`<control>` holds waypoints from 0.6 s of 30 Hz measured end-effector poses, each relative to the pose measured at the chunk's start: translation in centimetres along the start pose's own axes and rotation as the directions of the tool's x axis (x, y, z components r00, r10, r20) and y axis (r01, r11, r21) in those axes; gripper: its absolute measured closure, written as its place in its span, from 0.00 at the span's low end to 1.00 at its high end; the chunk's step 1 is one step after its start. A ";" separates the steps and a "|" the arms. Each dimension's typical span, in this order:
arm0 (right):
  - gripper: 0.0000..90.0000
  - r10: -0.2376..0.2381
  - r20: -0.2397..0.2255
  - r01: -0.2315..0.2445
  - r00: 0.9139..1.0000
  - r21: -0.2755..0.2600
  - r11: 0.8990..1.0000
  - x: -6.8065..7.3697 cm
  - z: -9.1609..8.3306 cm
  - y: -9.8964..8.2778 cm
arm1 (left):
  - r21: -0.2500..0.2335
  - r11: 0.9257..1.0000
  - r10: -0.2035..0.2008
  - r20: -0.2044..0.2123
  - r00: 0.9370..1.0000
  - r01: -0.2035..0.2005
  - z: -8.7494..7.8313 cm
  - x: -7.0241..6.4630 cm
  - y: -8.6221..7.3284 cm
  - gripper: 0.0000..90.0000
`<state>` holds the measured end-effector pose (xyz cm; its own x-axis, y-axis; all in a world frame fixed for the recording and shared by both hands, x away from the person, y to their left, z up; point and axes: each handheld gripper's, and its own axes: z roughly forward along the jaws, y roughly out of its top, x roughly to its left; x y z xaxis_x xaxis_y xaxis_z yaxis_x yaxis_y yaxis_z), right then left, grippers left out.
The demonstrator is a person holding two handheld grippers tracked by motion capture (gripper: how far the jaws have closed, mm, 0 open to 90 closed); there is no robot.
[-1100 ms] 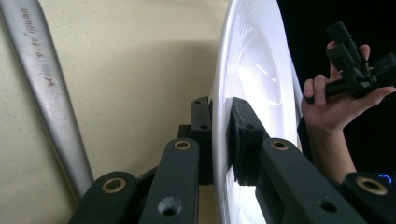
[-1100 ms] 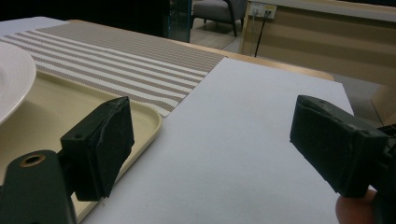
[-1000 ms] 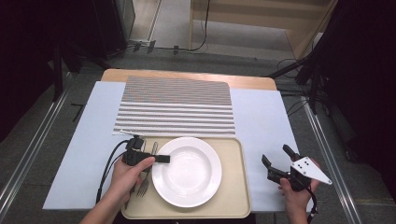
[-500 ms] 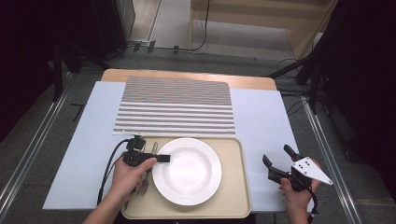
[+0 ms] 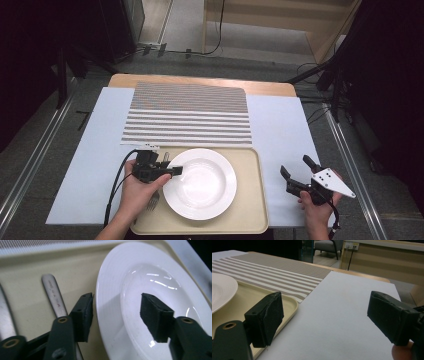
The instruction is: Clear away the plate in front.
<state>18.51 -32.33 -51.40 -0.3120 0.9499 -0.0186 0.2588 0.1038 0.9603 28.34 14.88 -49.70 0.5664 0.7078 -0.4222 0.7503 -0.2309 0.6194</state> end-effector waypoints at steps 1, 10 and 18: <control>0.15 0.000 0.000 0.000 1.000 0.000 1.000 0.0 0.0 0.0 | -0.019 1.000 0.007 -0.005 1.000 -0.007 -0.3 -0.1 0.0 0.40; 0.15 -0.003 0.012 0.003 1.000 -0.004 1.000 -0.2 -0.2 0.0 | -0.202 0.979 0.035 -0.004 0.999 -0.035 -3.2 0.6 -0.5 0.10; 0.15 -0.002 0.012 0.002 1.000 -0.003 1.000 -0.2 -0.1 0.0 | -0.304 0.950 0.071 -0.024 0.997 -0.075 -5.3 1.5 -1.4 0.00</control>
<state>18.47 -32.54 -51.32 -0.3017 0.9531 -0.0233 0.2552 0.1043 0.9612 26.35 19.78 -47.68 0.6101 0.7053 -0.3610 0.5661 -0.0692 0.8214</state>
